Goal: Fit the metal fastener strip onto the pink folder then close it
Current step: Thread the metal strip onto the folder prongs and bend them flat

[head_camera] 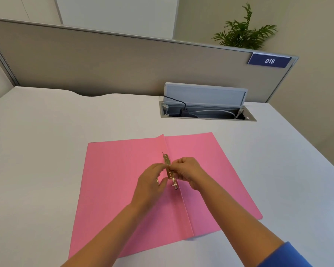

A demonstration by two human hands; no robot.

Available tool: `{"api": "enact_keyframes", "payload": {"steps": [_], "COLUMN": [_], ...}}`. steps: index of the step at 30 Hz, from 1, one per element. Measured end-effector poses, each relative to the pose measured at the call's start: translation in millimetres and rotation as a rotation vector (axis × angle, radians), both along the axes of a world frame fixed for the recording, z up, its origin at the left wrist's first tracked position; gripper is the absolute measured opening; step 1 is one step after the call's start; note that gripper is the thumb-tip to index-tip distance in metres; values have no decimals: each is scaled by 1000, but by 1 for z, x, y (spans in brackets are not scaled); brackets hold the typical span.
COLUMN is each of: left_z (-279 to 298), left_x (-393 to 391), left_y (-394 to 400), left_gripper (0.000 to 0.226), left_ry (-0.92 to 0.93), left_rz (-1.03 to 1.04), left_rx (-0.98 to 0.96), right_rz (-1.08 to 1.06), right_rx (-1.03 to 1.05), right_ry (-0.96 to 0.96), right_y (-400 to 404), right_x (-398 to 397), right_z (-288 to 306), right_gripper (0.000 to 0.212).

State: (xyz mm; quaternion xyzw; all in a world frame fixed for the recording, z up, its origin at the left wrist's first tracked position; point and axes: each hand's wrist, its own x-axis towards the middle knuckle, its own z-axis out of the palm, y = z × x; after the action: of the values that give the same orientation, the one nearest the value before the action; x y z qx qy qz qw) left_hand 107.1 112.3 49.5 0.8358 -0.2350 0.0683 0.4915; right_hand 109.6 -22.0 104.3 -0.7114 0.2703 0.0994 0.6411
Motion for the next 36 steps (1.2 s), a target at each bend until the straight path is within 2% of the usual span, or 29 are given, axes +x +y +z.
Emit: {"api": "enact_keyframes", "payload": {"steps": [4, 11, 14, 16, 19, 21, 24, 36], "left_z": [1, 3, 1, 1, -1, -5, -8, -7], "left_x": [-10, -15, -16, -17, -18, -20, -21, -25], "left_y": [3, 6, 7, 8, 8, 7, 6, 6], "left_gripper": [30, 9, 8, 9, 10, 10, 13, 14], "left_ry": [-158, -303, -273, -221, -163, -137, -104, 12], "left_rz": [2, 38, 79, 103, 124, 132, 133, 137], "left_rx": [35, 12, -13, -61, -118, -126, -141, -169], "right_rz": [-11, 22, 57, 105, 249, 335, 386, 291], "right_rx": [-42, -89, -120, -262, -543, -622, -657, -637], "right_ry": [-11, -72, -130, -162, -186, -201, -242, -298], "right_y": [2, 1, -5, -12, -21, -21, -19, -11], "right_x": [0, -5, -12, -21, -36, -44, -50, -46], "right_z": [-1, -4, -8, -14, -25, -32, -39, -47], "right_gripper": [20, 22, 16, 13, 19, 22, 20, 7]}}
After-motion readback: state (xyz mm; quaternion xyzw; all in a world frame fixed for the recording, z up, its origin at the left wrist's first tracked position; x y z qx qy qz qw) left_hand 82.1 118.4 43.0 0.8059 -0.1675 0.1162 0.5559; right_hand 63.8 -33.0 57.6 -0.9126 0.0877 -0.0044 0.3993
